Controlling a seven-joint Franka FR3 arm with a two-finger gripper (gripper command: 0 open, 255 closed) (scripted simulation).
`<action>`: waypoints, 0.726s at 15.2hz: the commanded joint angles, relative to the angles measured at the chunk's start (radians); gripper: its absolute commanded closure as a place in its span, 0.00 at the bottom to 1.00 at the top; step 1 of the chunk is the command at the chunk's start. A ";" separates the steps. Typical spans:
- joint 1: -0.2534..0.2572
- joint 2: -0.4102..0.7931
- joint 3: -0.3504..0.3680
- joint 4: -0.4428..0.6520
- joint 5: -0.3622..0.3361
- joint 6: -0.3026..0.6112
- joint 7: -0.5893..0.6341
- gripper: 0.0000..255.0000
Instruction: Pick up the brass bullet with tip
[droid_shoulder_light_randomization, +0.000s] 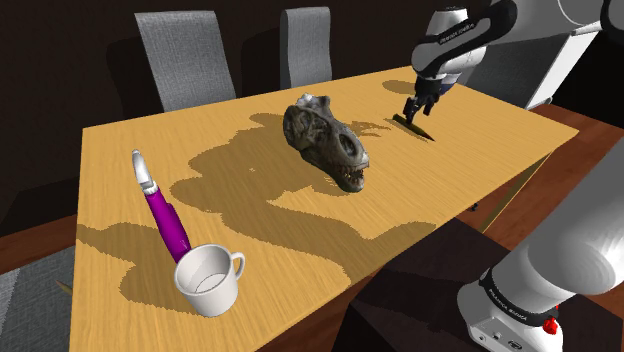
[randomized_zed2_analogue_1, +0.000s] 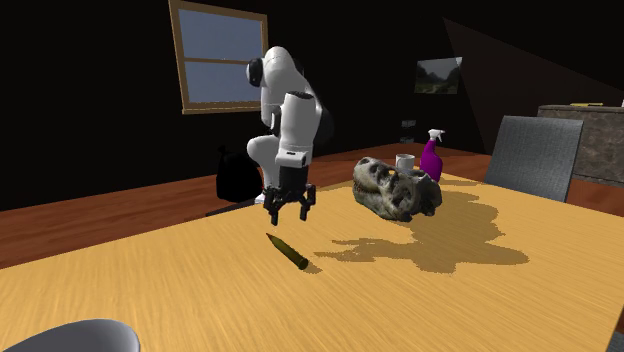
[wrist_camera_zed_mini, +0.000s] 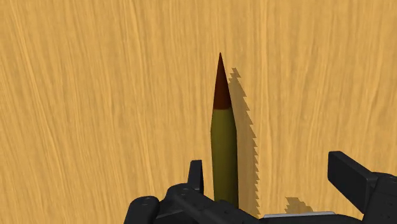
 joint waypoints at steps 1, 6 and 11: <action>-0.020 0.083 -0.012 0.065 0.041 0.026 -0.041 0.00; -0.036 0.145 -0.010 0.070 0.069 0.085 -0.059 0.00; -0.041 0.174 -0.006 0.053 0.081 0.128 -0.063 0.00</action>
